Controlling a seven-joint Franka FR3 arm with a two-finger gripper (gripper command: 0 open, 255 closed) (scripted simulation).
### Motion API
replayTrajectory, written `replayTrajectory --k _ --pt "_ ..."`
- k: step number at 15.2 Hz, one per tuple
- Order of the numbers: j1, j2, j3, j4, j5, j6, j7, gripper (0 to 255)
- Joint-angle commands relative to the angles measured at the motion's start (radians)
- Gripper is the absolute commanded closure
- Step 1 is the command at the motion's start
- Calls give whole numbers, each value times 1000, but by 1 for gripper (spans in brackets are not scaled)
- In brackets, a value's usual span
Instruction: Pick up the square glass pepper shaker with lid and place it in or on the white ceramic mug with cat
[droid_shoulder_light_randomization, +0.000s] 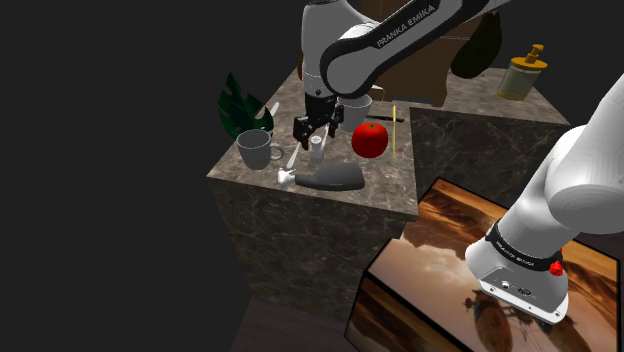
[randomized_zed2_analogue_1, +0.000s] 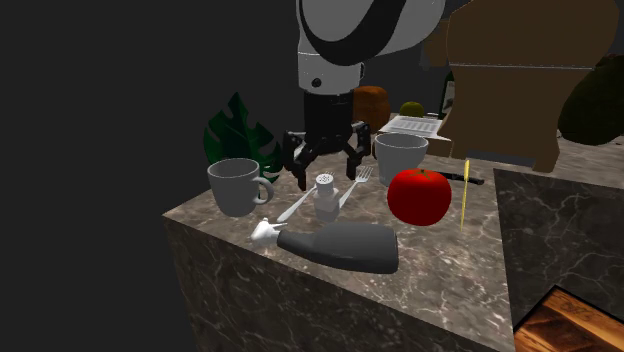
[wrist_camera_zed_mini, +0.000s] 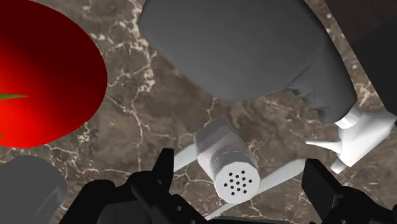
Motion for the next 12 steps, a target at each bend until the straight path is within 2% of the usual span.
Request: replayTrajectory --k 1,8,9,12 --pt "-1 12 -1 -4 -4 17 1 0" --pt "-1 12 -1 -4 -4 16 1 0" --pt "-1 12 -1 -4 -4 16 1 255" --pt "-1 12 -1 -4 -4 16 1 255"
